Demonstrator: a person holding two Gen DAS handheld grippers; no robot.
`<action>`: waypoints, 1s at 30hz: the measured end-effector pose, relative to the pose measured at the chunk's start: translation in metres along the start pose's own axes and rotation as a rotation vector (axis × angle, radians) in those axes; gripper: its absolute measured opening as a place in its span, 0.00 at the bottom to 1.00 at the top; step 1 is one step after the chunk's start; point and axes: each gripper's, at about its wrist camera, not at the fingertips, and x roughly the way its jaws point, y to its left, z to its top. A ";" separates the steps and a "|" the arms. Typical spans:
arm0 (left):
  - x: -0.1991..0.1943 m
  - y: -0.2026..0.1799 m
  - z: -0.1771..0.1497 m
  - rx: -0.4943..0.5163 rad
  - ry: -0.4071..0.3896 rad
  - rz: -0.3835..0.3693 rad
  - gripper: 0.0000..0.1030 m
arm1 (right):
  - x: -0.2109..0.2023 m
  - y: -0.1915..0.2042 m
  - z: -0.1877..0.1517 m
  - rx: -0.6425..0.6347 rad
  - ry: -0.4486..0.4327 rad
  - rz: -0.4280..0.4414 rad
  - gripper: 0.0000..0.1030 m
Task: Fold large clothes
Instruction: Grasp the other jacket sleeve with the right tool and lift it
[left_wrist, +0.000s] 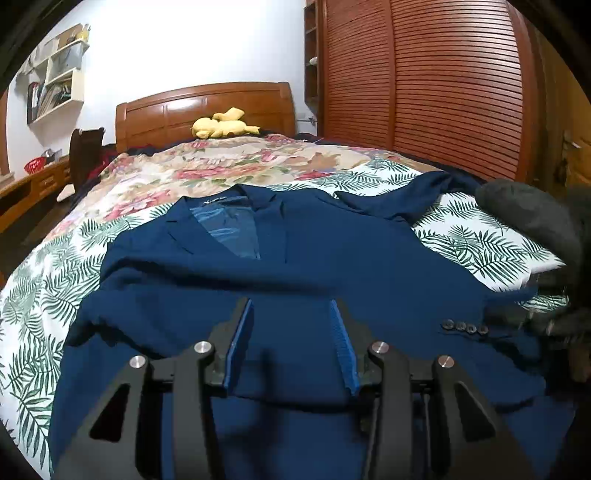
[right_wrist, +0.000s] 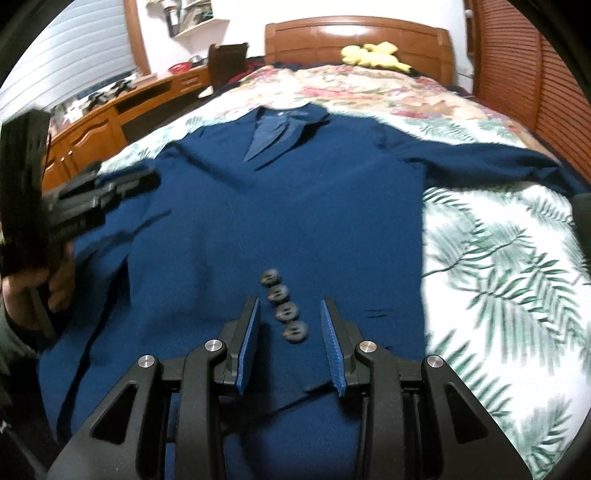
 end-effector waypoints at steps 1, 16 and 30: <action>-0.001 -0.001 0.000 0.004 -0.003 -0.003 0.40 | -0.006 -0.004 0.006 -0.002 -0.014 -0.013 0.32; 0.001 0.004 0.000 -0.028 0.005 -0.038 0.40 | 0.029 -0.130 0.108 0.137 -0.004 -0.206 0.62; 0.000 0.004 0.000 -0.021 0.005 -0.041 0.40 | 0.074 -0.237 0.132 0.505 0.005 -0.314 0.64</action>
